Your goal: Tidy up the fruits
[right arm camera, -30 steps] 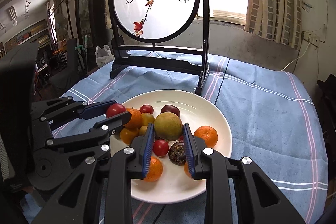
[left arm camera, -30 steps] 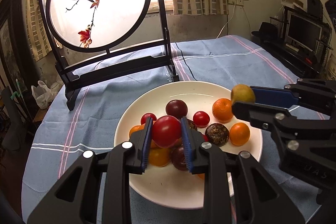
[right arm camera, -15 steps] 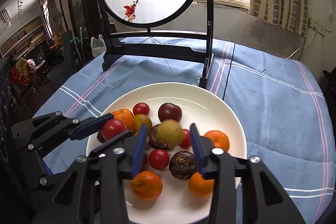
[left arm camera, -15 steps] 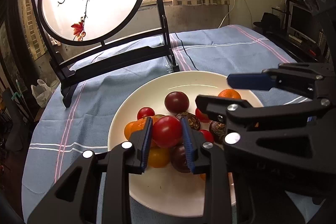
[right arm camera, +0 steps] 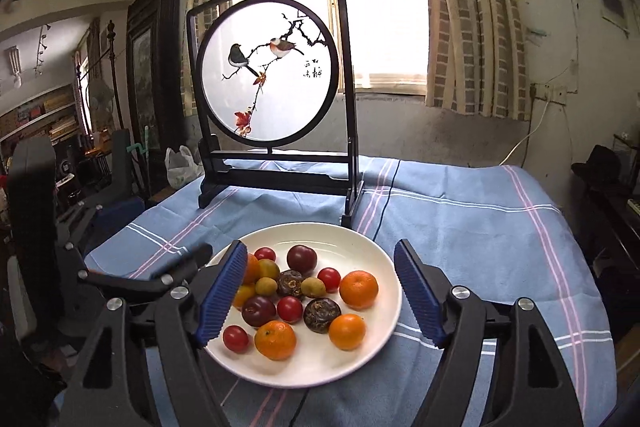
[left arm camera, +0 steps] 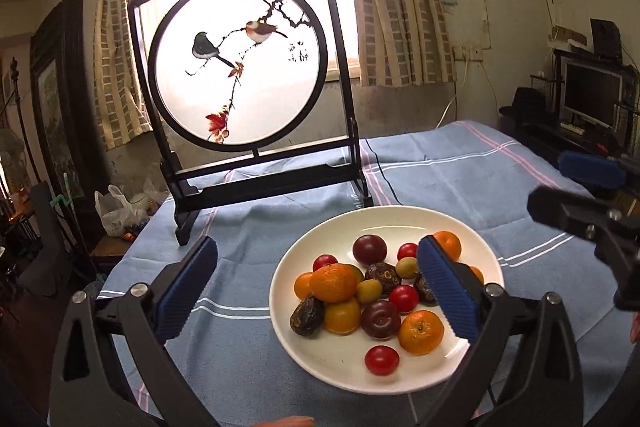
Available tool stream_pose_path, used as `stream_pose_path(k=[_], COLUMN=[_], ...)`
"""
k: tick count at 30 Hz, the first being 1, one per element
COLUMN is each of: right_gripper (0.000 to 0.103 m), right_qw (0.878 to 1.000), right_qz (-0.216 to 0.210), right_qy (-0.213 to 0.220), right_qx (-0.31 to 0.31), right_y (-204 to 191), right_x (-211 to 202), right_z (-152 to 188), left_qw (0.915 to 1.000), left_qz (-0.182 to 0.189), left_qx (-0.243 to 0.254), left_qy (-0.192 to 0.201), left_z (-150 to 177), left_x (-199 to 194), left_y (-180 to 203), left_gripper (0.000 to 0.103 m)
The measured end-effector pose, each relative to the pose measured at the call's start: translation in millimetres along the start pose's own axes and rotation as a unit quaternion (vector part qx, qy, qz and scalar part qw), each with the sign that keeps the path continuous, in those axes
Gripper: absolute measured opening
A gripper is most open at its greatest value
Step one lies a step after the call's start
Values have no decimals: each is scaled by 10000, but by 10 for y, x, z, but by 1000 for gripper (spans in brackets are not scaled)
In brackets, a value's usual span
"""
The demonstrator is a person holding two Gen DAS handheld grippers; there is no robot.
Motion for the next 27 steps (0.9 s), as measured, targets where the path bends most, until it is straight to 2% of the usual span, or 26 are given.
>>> stream_pose_path(k=[4,11,19,21,27], right_gripper=[76,76,77,77,77], right_qw=[10000,9999,9998,9998,9996], right_qz=[-41,-139,-166,-186,-242], right_qy=[33,51,82,79,122], right_qx=[7,31,27,45,-48], right_y=[-51,-153,-190,-191,-276], right_x=[-161,-290,-412,-432,-432], right_z=[72,114,157,164,135], left_qw=[9998,9998,9989,9989,9991], left_qz=[-12,34,-23,-153,-151], left_qx=[-48,-94,-421,-375,-380], left_qy=[177,182,190,254,133], left_z=[-60,-64,-76,-76,-42], left_x=[-197,-369,-469,-503,-470], left_y=[-33,-36,-134,-133,-132], left_gripper=[98,98,98,98,98])
Point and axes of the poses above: each gripper's, at about its wrist camera, not at the fingertips, and x roughly the way its jaws point, y to its right, z to its underside, the point moved 1 cm from there along x, roughly the way its jaws point, and after that the axes turned 15 degrees about y, right-handed, at the moved point
